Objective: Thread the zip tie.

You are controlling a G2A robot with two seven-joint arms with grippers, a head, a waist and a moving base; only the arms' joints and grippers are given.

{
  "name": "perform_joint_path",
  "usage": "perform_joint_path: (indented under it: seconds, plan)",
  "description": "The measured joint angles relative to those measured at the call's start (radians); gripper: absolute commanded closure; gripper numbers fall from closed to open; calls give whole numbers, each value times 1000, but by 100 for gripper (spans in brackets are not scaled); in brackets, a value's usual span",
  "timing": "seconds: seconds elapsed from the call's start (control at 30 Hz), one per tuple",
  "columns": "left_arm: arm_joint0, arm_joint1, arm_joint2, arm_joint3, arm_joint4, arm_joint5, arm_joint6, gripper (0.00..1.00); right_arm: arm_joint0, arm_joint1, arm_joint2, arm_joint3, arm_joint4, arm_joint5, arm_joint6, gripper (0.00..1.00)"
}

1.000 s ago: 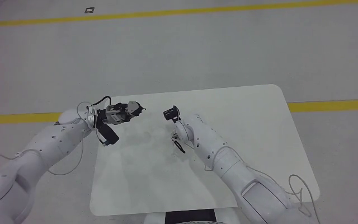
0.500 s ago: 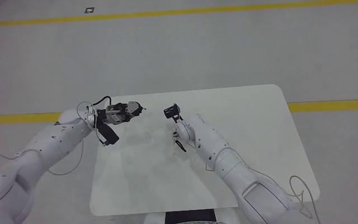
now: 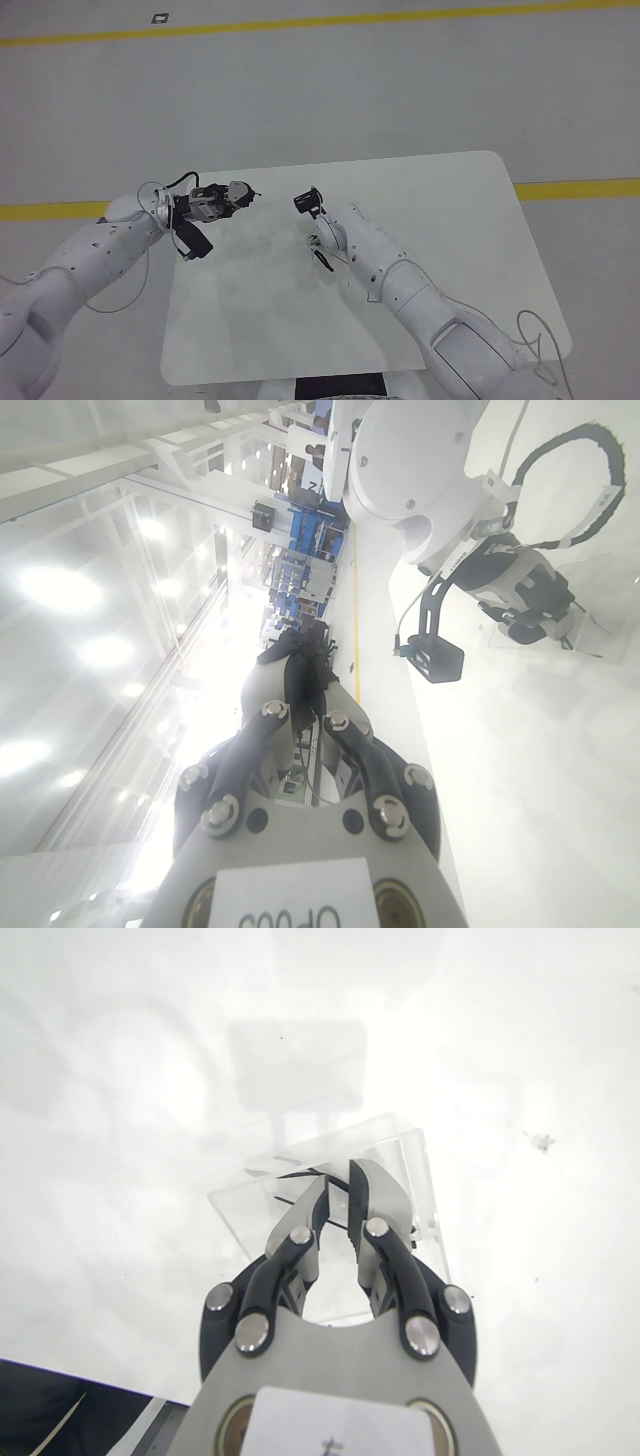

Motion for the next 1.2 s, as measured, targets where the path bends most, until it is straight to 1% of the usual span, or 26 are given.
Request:
perform_joint_path:
  seconds: [0.27, 0.57, 0.6, 0.63, 0.7, 0.87, 0.97, 1.03, 1.2]
  plan:
    - [0, 0, 0, 0, 0, 0, 0, 100, -15, 4, 8, -33, -6, 0, 1, 100]
    - [0, 0, 0, 0, 0, 0, 0, 100, -67, 22, 29, -147, -48, 4, 32, 100]
    - [0, 0, 0, 0, 0, 0, 0, 100, -75, 25, 32, -159, -52, 0, 35, 75]
    - [0, 0, 0, 0, 0, 0, 0, 100, -79, 26, 35, -165, -56, -3, 38, 67]
    - [0, 0, 0, 0, 0, 0, 0, 100, -83, 30, 39, -172, -65, -7, 49, 65]
    - [0, 0, 0, 0, 0, 0, 0, 100, -80, 33, 41, -180, -76, -31, 83, 67]
    - [0, 0, 0, 0, 0, 0, 0, 100, -73, 34, 38, -178, -82, -52, 105, 65]
    - [0, 0, 0, 0, 0, 0, 0, 100, -66, 34, 35, -170, -84, -64, 114, 67]
    - [0, 0, 0, 0, 0, 0, 0, 100, -50, 30, 25, -142, -81, -79, 107, 67]
